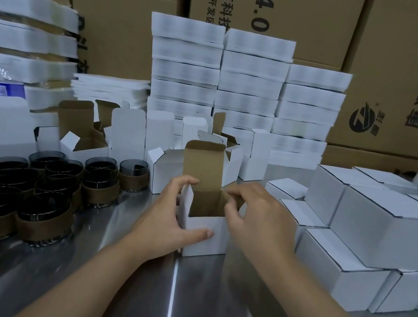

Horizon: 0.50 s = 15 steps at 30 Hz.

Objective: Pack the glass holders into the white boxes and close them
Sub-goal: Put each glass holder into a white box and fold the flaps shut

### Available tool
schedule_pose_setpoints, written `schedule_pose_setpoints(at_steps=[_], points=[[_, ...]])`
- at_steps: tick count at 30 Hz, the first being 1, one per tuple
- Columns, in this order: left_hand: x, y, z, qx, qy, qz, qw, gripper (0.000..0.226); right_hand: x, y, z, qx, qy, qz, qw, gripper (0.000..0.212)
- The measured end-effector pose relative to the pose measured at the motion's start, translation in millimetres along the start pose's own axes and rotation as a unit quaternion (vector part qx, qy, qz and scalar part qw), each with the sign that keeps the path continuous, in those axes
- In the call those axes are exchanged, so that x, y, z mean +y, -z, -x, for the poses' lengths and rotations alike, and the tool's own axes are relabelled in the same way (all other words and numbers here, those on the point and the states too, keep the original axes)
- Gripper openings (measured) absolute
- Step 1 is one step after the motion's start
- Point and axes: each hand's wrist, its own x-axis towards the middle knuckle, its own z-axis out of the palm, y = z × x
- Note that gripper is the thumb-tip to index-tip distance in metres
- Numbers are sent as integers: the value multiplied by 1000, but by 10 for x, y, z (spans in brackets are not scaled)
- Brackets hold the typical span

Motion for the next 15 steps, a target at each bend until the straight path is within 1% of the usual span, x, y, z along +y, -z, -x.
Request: schedule_pose_setpoints(at_steps=[2,6,7,9,10,12,14,15], points=[[-6,8,-4,7,1,14,1000,76,28,0,-20,-11,-22,-5,1000,20],[-24,28,-24,31,4,55,998,44,72,20,-45,-36,-46,-13,998,21],[-22,28,-26,33,5,61,998,39,74,21,-51,-40,-45,-13,998,22],[-20,12,-27,36,3,62,997,35,54,39,-48,-43,-33,-2,999,22],[-9,5,-25,40,-1,61,997,35,31,50,-39,-33,-13,16,999,22],[0,9,-37,45,2,67,997,34,-37,57,-13,32,52,49,997,24],[-14,3,-38,47,-1,84,995,33,-160,47,23,114,113,-2,987,27],[18,0,-32,47,0,88,995,32,-265,31,41,128,140,-53,980,27]])
